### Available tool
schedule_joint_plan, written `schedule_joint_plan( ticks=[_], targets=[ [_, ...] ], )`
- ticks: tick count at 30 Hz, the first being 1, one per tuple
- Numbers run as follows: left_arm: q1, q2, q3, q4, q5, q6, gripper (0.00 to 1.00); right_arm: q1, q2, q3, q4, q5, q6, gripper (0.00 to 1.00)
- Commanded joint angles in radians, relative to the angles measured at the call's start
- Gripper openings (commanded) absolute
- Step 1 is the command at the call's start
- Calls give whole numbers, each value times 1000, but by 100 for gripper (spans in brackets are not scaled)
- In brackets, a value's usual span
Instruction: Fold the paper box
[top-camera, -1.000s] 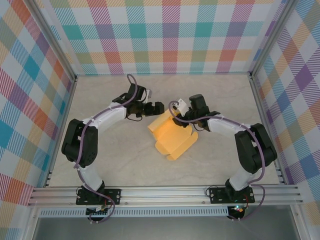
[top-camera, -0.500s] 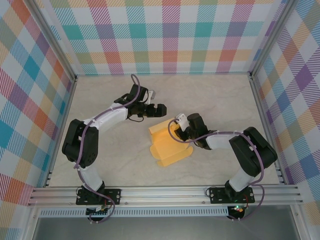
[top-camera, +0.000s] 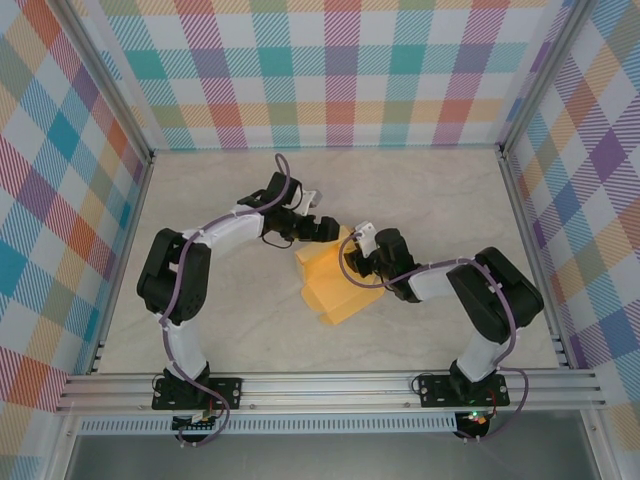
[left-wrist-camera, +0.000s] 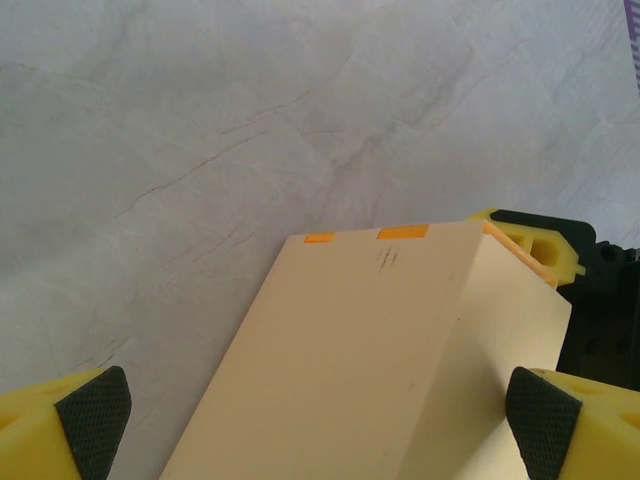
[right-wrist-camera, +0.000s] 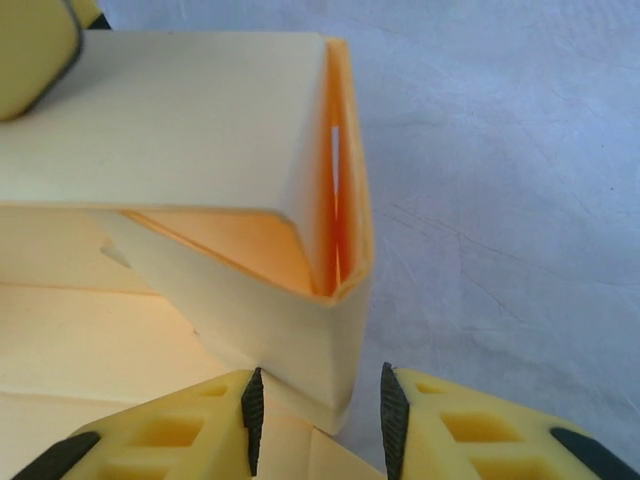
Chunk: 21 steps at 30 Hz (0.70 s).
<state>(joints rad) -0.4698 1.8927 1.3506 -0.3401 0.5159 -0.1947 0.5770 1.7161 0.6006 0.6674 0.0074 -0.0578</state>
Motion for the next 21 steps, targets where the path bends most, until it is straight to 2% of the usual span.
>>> schedule_joint_plan(
  ticks=[1,6,10,12,21],
  targets=[
    [3,28,39,-30,28,28,97,1,31,-17,152,14,55,39],
    [21,54,63,-34,42,19,96,2,67,-9,228,16,82,42],
    [31,80,90,-22,56,-4,95,3,102,43,208,13,90,47],
    [31,101,111,-20,70,-15,95,5,115,76,167,10,93,47],
    [30,138,149,-15,88,-74,92,16,131,117,107,68,107,27]
  ],
)
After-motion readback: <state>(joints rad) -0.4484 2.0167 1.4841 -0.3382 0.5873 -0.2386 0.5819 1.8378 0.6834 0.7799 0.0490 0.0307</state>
